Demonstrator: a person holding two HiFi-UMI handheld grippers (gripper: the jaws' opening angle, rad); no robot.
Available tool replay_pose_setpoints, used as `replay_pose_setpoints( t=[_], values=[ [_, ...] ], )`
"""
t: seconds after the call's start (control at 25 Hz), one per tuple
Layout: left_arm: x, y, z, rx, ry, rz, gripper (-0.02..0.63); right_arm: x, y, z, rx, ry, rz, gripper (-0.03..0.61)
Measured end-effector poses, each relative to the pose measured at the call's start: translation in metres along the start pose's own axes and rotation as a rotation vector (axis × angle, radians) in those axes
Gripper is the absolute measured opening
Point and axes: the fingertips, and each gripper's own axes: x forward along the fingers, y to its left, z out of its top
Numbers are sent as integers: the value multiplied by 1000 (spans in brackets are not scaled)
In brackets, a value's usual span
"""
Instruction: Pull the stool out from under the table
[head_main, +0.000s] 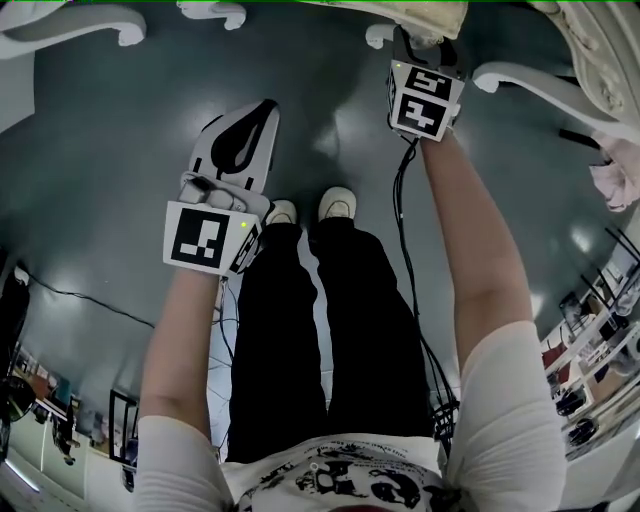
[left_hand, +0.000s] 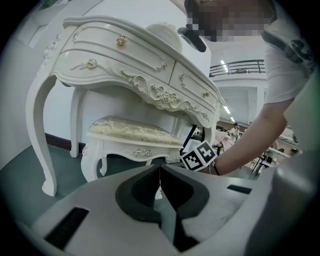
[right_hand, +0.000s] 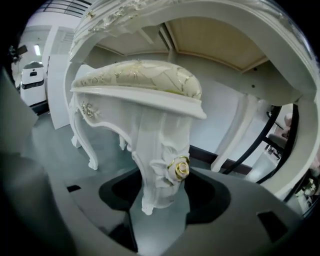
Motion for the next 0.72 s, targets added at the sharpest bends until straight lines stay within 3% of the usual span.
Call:
replay_pose_setpoints(
  t=[0.32, 0.72],
  values=[
    [12, 7, -4, 12, -14, 7, 21, 24, -4, -2, 11, -4, 15, 259],
    [4, -1, -23, 27, 36, -28, 21, 14, 4, -10, 28, 34, 37, 258]
  ],
)
